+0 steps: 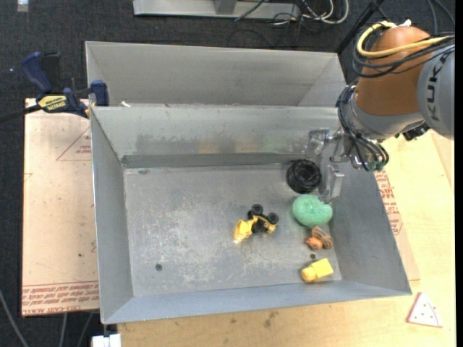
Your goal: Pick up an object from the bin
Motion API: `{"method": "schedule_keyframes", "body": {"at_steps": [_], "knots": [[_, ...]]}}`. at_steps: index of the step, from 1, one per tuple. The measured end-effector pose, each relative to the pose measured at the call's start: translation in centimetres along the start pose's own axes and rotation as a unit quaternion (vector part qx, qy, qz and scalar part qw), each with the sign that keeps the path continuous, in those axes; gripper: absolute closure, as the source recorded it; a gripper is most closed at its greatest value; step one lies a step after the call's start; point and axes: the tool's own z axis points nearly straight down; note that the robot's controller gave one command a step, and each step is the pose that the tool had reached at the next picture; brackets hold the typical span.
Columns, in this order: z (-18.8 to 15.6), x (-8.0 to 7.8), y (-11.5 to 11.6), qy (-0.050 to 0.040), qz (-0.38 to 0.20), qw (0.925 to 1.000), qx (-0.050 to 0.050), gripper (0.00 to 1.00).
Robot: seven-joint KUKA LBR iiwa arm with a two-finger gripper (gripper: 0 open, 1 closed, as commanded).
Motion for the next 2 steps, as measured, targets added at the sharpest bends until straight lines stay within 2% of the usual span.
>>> {"method": "schedule_keyframes", "body": {"at_steps": [1, 2], "knots": [[-0.5, -0.1, 0.0, -0.0033, -0.001, 1.0000, 0.000, 0.00], [4.6, -0.7, 0.5, -0.0070, -0.028, 0.9996, 0.001, 0.00]]}}
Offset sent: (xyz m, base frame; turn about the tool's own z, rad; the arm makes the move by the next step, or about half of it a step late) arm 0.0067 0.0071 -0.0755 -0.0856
